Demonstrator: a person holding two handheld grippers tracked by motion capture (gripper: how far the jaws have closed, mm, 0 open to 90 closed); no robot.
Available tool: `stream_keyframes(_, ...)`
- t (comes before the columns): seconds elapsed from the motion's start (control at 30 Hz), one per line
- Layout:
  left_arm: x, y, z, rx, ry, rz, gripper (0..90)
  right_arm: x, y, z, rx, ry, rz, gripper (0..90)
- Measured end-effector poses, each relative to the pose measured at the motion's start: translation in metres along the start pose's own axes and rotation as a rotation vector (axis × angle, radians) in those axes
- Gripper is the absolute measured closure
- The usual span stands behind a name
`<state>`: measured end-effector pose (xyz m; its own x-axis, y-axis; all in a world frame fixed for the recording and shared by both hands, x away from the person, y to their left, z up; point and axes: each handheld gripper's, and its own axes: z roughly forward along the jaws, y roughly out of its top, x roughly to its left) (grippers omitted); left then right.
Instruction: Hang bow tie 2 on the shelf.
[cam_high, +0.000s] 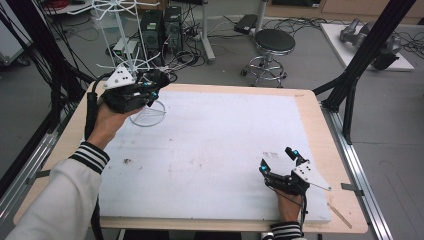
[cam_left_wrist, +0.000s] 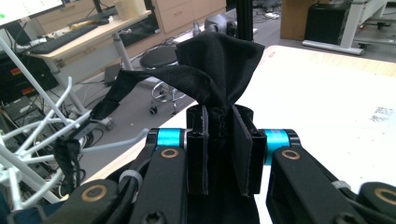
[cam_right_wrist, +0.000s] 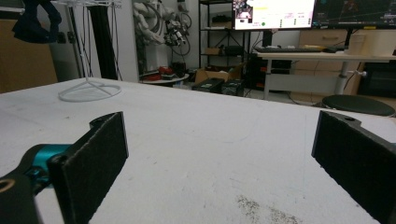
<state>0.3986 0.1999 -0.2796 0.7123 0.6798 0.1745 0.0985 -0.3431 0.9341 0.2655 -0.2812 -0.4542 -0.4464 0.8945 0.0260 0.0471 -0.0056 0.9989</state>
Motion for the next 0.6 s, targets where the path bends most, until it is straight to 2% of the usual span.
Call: stream_keyframes(0.6,-0.004,-0.008,0.0081,0.034,-0.006,-0.005,76.7,0.0001,0.0,-0.0001,0.0,0.0,0.001,2.9)
